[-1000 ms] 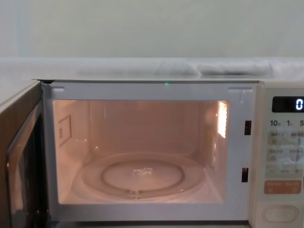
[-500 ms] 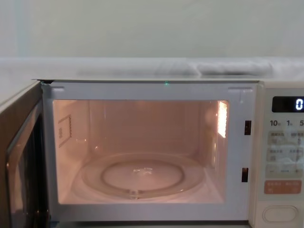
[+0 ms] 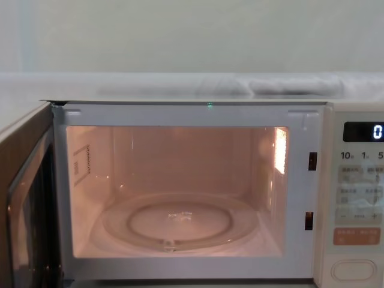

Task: Press the button to open the microwave door with one hand; close the microwave door with the other hand.

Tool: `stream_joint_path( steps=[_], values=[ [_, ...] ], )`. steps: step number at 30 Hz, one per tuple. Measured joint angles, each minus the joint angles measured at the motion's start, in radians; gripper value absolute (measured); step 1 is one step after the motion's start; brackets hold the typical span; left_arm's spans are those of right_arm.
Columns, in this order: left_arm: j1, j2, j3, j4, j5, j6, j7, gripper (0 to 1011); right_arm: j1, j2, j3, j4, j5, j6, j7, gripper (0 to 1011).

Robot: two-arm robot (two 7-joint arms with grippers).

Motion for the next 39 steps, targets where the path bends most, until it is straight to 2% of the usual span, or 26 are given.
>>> stream_joint_path(
  steps=[11, 12, 14, 23, 31, 39],
  values=[
    [0.0, 0.0, 0.0, 0.0, 0.0, 0.0, 0.0, 1001, 0.001, -0.001, -0.001, 0.001, -0.002, 0.0, 0.0, 352],
    [0.0, 0.0, 0.0, 0.0, 0.0, 0.0, 0.0, 1001, 0.001, -0.001, -0.002, 0.001, -0.003, 0.0, 0.0, 411],
    [0.0, 0.0, 0.0, 0.0, 0.0, 0.0, 0.0, 1001, 0.002, -0.001, -0.002, 0.001, -0.003, 0.0, -0.001, 450],
    [0.0, 0.0, 0.0, 0.0, 0.0, 0.0, 0.0, 1001, 0.003, -0.001, -0.003, 0.002, -0.004, 0.001, -0.001, 771],
    [0.0, 0.0, 0.0, 0.0, 0.0, 0.0, 0.0, 1001, 0.003, -0.001, -0.003, 0.002, -0.004, 0.001, -0.001, 978],
    [0.0, 0.0, 0.0, 0.0, 0.0, 0.0, 0.0, 1001, 0.003, -0.001, -0.003, 0.002, -0.004, 0.001, -0.001, 1002]
  ],
)
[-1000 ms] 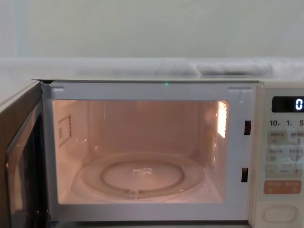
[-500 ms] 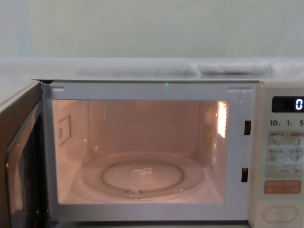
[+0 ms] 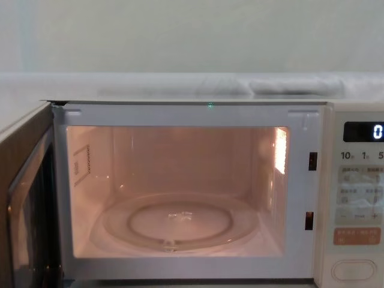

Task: Press the button to open the microwave door with one hand; close the microwave door with the other hand.

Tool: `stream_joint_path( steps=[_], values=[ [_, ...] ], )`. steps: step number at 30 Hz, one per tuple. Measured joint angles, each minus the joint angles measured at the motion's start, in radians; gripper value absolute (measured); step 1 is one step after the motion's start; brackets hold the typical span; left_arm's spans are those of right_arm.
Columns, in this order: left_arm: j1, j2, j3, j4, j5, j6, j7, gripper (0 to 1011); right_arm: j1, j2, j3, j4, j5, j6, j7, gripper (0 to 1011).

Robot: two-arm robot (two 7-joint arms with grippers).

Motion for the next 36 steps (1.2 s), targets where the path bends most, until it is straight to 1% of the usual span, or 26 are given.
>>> stream_joint_path(
  steps=[28, 31, 33, 34, 36],
  values=[
    [0.0, 0.0, 0.0, 0.0, 0.0, 0.0, 0.0, 1001, 0.0, 0.0, 0.0, 0.0, 0.0, 0.0, 0.0, 1002],
    [0.0, 0.0, 0.0, 0.0, 0.0, 0.0, 0.0, 951, 0.0, 0.0, 0.0, 0.0, 0.0, 0.0, 0.0, 1002],
    [0.0, 0.0, 0.0, 0.0, 0.0, 0.0, 0.0, 907, 0.0, 0.0, 0.0, 0.0, 0.0, 0.0, 0.0, 1002],
    [0.0, 0.0, 0.0, 0.0, 0.0, 0.0, 0.0, 869, 0.0, 0.0, 0.0, 0.0, 0.0, 0.0, 0.0, 1002],
    [0.0, 0.0, 0.0, 0.0, 0.0, 0.0, 0.0, 838, 0.0, 0.0, 0.0, 0.0, 0.0, 0.0, 0.0, 1002]
  ],
)
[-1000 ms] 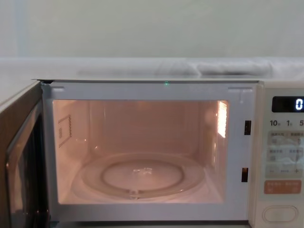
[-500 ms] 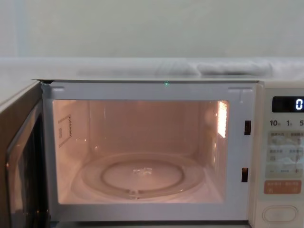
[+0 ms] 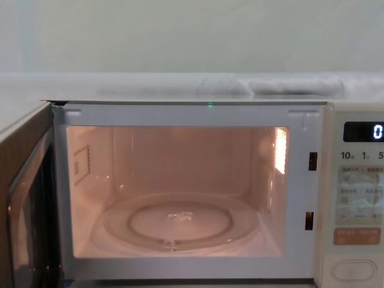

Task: Press the button to open the microwave door with one hand; close the microwave door with the other hand.

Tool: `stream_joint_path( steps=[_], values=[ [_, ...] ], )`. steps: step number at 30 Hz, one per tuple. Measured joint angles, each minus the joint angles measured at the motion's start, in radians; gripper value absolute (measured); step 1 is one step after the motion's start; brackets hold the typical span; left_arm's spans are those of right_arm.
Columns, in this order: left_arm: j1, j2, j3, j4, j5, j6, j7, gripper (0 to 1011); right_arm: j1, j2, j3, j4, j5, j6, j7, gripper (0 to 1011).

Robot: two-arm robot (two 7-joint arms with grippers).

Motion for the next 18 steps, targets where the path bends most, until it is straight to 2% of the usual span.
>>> stream_joint_path(
  steps=[4, 7, 8, 11, 12, 14, 15, 18],
  values=[
    [0.0, 0.0, 0.0, 0.0, 0.0, 0.0, 0.0, 686, 0.0, 0.0, 0.0, 0.0, 0.0, 0.0, 0.0, 1002],
    [0.0, 0.0, 0.0, 0.0, 0.0, 0.0, 0.0, 626, 0.0, 0.0, 0.0, 0.0, 0.0, 0.0, 0.0, 1002],
    [0.0, 0.0, 0.0, 0.0, 0.0, 0.0, 0.0, 564, 0.0, 0.0, 0.0, 0.0, 0.0, 0.0, 0.0, 1002],
    [0.0, 0.0, 0.0, 0.0, 0.0, 0.0, 0.0, 460, 0.0, 0.0, 0.0, 0.0, 0.0, 0.0, 0.0, 1002],
    [0.0, 0.0, 0.0, 0.0, 0.0, 0.0, 0.0, 460, 0.0, 0.0, 0.0, 0.0, 0.0, 0.0, 0.0, 1002],
    [0.0, 0.0, 0.0, 0.0, 0.0, 0.0, 0.0, 356, 0.0, 0.0, 0.0, 0.0, 0.0, 0.0, 0.0, 1002],
    [0.0, 0.0, 0.0, 0.0, 0.0, 0.0, 0.0, 356, 0.0, 0.0, 0.0, 0.0, 0.0, 0.0, 0.0, 1002],
    [0.0, 0.0, 0.0, 0.0, 0.0, 0.0, 0.0, 238, 0.0, 0.0, 0.0, 0.0, 0.0, 0.0, 0.0, 1002]
  ],
)
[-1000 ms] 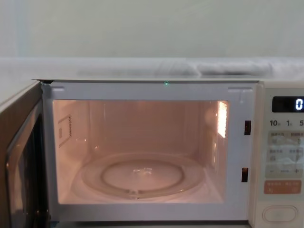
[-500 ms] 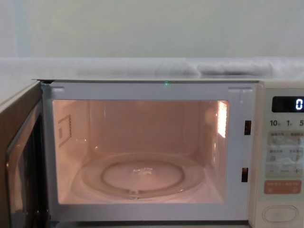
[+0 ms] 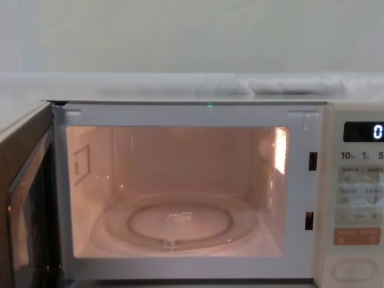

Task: Press the button to open the microwave door with one hand; close the microwave door with the other hand.

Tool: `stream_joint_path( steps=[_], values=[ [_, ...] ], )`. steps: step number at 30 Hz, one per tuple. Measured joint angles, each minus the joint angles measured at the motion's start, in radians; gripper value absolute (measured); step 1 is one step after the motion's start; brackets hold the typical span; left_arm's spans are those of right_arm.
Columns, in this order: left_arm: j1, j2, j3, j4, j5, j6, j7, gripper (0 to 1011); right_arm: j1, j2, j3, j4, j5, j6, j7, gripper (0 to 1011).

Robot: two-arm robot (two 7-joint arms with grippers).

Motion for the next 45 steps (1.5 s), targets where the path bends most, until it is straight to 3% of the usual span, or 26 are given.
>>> stream_joint_path(
  steps=[8, 21, 28, 34, 37, 45],
  values=[
    [0.0, 0.0, 0.0, 0.0, 0.0, 0.0, 0.0, 5, 0.0, 0.0, 0.0, 0.0, 0.0, 0.0, 0.0, 1002],
    [0.006, -0.007, -0.017, -0.016, 0.016, 0.02, -0.004, 0, 0.0, 0.0, 0.0, 0.0, 0.0, 0.0, 0.0, 1002],
    [0.025, -0.02, -0.068, -0.092, 0.021, 0.074, -0.001, 0, 0.0, 0.0, 0.0, 0.0, 0.0, 0.0, 0.0, 1002],
    [0.036, -0.025, -0.111, -0.196, -0.001, 0.146, -0.013, 0, 0.0, 0.0, 0.0, 0.0, 0.0, 0.0, 0.0, 1002],
    [0.041, -0.021, -0.141, -0.26, -0.015, 0.203, -0.026, 0, 0.0, 0.0, 0.0, 0.0, 0.0, 0.0, 0.0, 1002],
    [0.058, 0.0, -0.221, -0.333, -0.067, 0.294, -0.073, 0, 0.0, 0.0, 0.0, 0.0, 0.0, 0.0, 0.0, 1002]
  ],
)
